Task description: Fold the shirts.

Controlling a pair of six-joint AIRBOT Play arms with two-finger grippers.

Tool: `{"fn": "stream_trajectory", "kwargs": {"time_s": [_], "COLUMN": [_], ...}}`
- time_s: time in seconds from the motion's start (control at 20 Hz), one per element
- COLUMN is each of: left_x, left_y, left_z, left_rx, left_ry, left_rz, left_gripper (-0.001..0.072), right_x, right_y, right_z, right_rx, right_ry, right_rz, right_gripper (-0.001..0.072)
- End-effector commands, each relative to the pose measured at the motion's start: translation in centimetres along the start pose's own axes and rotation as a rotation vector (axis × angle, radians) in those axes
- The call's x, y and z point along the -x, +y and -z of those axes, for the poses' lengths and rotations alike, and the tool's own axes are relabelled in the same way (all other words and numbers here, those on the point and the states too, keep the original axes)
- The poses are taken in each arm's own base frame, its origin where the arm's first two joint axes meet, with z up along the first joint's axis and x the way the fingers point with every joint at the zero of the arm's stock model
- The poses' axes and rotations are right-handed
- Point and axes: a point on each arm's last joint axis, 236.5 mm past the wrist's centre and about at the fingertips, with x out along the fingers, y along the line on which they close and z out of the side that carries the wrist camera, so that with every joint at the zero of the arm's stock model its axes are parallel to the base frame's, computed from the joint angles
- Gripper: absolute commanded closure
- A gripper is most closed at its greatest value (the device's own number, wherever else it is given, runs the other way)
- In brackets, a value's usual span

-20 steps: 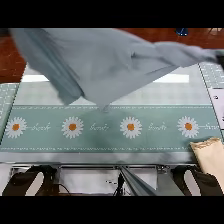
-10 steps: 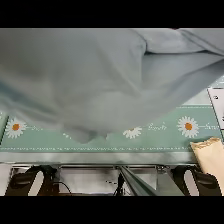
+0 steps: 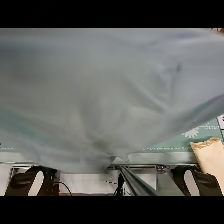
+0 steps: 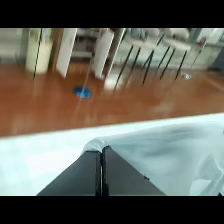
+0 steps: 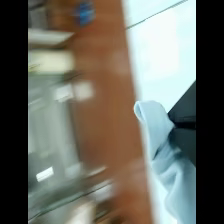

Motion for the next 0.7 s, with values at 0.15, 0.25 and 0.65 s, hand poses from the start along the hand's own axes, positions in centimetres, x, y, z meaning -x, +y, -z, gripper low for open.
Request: {"fn": "stream_trajectory", "kwargs": {"time_s": [0.15,0.25,0.65], "left_x": [-8.9,-12.4,-23.3], "left_y": [10.1,13.4,23.3], "left_z": [7.8,10.0,22.8], "left_rx": [0.186,0.255,0.351], "left_ry": [0.240,0.270,0.593], "left_rz": [-0.082,-0.089,-0.112], "left_gripper": [0.0693,0.0692,0.0691], "right_x": [-11.6,-16.5,-35.5], "right_y": [0.0,0.8,2.7], "right_z": [7.5,9.1,18.3], "right_rx": [-0.008,-0.072,-0.272], "right_ry": [0.519,0.621,0.803], "right_rz": [-0.141,-0.236,-0.335], "right_gripper": [0.0689,0.0688,0.0688]}}
